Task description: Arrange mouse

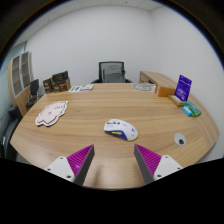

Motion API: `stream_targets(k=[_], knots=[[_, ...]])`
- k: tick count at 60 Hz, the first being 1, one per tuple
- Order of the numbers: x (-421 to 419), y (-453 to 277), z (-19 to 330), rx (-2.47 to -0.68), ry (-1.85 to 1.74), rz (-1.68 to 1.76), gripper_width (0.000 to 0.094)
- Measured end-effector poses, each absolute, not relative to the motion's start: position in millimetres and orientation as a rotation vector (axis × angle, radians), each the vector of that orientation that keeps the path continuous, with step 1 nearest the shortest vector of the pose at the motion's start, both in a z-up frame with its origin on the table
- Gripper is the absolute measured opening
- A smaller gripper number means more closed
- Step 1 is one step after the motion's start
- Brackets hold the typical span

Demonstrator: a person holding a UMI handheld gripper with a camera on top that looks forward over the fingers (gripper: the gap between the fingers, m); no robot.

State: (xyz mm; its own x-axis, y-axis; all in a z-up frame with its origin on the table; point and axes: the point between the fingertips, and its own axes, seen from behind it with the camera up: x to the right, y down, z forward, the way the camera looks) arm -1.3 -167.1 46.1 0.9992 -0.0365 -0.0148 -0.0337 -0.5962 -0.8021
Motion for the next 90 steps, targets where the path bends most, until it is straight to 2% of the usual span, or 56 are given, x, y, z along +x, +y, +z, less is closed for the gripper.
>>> stream_targets(k=[20, 35, 50, 56, 62, 73, 81, 90], knots=[[43.6, -78.5, 3.2, -2.213, -0.135, 0.088, 0.0831], [41.6, -39.0, -6.2, -2.204, -0.105, 0.231, 0.0846], [56.1, 3.8, -5.5, -2.194, -0.07, 0.182, 0.0841], [63.2, 16.9, -7.3, -2.191, -0.056, 0.149, 0.0754], [72.6, 20.9, -10.5, -2.194, -0.033, 0.089, 0.0552], [75.6, 19.9, -12.8, -2.221, 0.072, 0.011, 0.0411], [45.4, 22.1, 2.4, -2.276, 0.154, -0.016, 0.0395], [-99.1, 59.4, 36.8, -2.227, 0.144, 0.037, 0.0394]])
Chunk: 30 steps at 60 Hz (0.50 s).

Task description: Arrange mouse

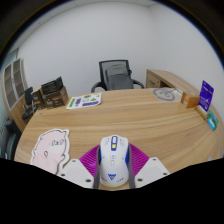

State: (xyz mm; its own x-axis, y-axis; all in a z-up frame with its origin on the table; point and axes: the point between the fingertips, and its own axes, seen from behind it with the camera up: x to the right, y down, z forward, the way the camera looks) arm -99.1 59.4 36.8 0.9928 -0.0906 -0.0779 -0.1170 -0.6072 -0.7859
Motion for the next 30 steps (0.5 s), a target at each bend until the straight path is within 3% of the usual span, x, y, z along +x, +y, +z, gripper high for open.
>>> stream_targets(k=[6, 16, 25, 30], knots=[[-208.5, 91.1, 41.0, -2.214, 0.138, 0.081, 0.0393], [-331.9, 121.3, 11.0, -2.282, 0.071, 0.132, 0.0392], [-357.7, 129.6, -6.9, -2.318, 0.008, 0.059, 0.0398], [-359.0, 126.5, -8.2, -2.333, -0.012, 0.034, 0.0496]])
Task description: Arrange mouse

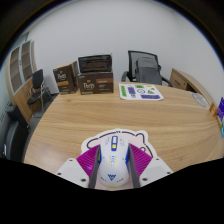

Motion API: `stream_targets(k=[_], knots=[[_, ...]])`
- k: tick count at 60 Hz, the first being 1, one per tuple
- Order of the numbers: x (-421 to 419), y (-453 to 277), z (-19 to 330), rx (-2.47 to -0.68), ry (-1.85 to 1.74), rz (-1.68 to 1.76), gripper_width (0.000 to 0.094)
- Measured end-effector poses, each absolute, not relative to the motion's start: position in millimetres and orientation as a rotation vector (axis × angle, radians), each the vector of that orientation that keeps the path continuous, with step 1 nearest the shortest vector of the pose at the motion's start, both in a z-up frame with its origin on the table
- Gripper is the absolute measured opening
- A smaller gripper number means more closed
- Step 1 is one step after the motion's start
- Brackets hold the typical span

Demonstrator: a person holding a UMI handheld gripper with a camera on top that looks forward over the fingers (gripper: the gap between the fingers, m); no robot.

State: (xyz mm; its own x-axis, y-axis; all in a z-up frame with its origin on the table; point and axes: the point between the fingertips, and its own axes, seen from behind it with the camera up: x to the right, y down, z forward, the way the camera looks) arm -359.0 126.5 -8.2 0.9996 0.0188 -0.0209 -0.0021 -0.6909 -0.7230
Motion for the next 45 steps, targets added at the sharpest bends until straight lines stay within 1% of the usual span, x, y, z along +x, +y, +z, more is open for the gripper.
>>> stream_targets(k=[2, 4, 5, 7, 8, 10, 17, 22, 32, 38, 45], knots=[[-359.9, 124.6, -8.2, -2.345, -0.019, 0.043, 0.0529], [-360.7, 119.5, -9.0, -2.366, -0.02, 0.057, 0.0599], [-360.1, 115.9, -9.2, -2.381, -0.018, 0.062, 0.0657], [-360.8, 108.6, -4.6, -2.394, -0.019, 0.073, 0.0806], [-361.0, 105.9, -1.6, -2.393, -0.021, 0.079, 0.0859], [-362.8, 99.7, 6.7, -2.381, -0.034, 0.091, 0.0828], [-372.2, 57.6, 39.4, -2.353, -0.083, 0.103, 0.0836], [-381.0, 12.2, 60.5, -2.34, -0.086, 0.116, 0.0833], [-388.2, -70.6, 97.7, -2.335, 0.047, 0.212, 0.0834], [-391.0, -105.6, 125.8, -2.276, 0.098, 0.303, 0.0835], [-369.8, -143.9, 150.8, -2.222, 0.138, 0.332, 0.0834]])
